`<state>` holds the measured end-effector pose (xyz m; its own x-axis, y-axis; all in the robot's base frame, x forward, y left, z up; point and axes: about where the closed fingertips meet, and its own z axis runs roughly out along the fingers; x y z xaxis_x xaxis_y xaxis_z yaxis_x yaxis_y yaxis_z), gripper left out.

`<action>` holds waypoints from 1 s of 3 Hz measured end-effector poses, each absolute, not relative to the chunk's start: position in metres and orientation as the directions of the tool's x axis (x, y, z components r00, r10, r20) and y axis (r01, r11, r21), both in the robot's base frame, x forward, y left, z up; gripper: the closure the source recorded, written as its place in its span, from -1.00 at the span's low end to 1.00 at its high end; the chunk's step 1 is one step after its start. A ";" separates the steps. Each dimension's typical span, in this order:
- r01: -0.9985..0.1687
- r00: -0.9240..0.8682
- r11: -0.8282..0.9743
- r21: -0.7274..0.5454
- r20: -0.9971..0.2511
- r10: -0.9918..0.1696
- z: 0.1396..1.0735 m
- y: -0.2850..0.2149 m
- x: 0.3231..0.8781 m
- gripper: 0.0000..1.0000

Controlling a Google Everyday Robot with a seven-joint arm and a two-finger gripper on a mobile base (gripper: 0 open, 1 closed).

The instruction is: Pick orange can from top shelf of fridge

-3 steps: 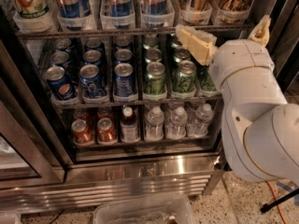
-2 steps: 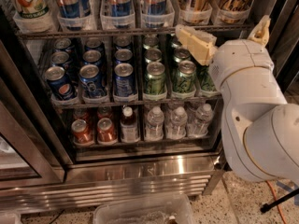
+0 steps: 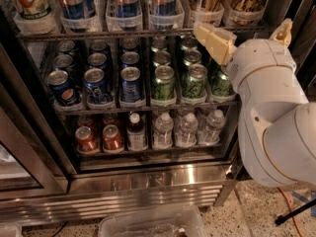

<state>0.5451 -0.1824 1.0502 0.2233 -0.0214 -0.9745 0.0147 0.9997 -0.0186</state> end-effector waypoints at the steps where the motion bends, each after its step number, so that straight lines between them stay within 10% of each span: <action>1: 0.010 0.166 0.999 -0.039 -0.985 -0.040 1.041 -0.184 0.549 -1.00; 3: 0.002 0.135 1.000 -0.028 -0.990 -0.028 1.033 -0.177 0.554 -1.00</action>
Offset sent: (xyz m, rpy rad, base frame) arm 0.0031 -0.0019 -0.0071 -0.0136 0.0457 0.0010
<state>0.5542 -0.1771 1.0331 0.1347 -0.0284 -0.9905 0.0015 0.9996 -0.0285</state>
